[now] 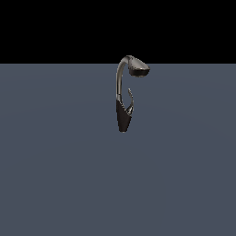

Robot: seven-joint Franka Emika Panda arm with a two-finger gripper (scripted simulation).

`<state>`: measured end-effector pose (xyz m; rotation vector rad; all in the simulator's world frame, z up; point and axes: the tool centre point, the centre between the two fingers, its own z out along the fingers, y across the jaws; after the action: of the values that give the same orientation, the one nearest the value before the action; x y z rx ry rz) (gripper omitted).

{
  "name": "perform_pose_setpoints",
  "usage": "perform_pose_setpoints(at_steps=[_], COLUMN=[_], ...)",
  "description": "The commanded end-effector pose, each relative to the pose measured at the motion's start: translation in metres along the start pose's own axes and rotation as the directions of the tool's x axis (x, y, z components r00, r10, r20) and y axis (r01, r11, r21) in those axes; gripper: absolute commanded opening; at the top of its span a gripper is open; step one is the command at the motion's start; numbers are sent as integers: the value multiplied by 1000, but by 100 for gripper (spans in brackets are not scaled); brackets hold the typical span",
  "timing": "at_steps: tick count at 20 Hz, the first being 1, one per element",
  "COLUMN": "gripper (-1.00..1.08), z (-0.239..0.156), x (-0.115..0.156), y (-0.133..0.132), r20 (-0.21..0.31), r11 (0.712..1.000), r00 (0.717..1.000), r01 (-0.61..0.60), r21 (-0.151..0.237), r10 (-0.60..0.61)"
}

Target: Turn on the faucet by rotating a designated handle.

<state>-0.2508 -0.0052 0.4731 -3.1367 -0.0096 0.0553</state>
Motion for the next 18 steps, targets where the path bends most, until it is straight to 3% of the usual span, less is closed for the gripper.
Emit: perform_pose_setpoints(at_steps=[1,11,18], gripper=[-100,-100,-100], z=[0,-3,-3], x=[0,1,7], y=[0,-18,-18], r20=[0,12,17], r11=[1000,998,999], r00=[1000,998,999], r01=[0,61,41], r21=[0,-29,-16], r10=[0,-61,-41])
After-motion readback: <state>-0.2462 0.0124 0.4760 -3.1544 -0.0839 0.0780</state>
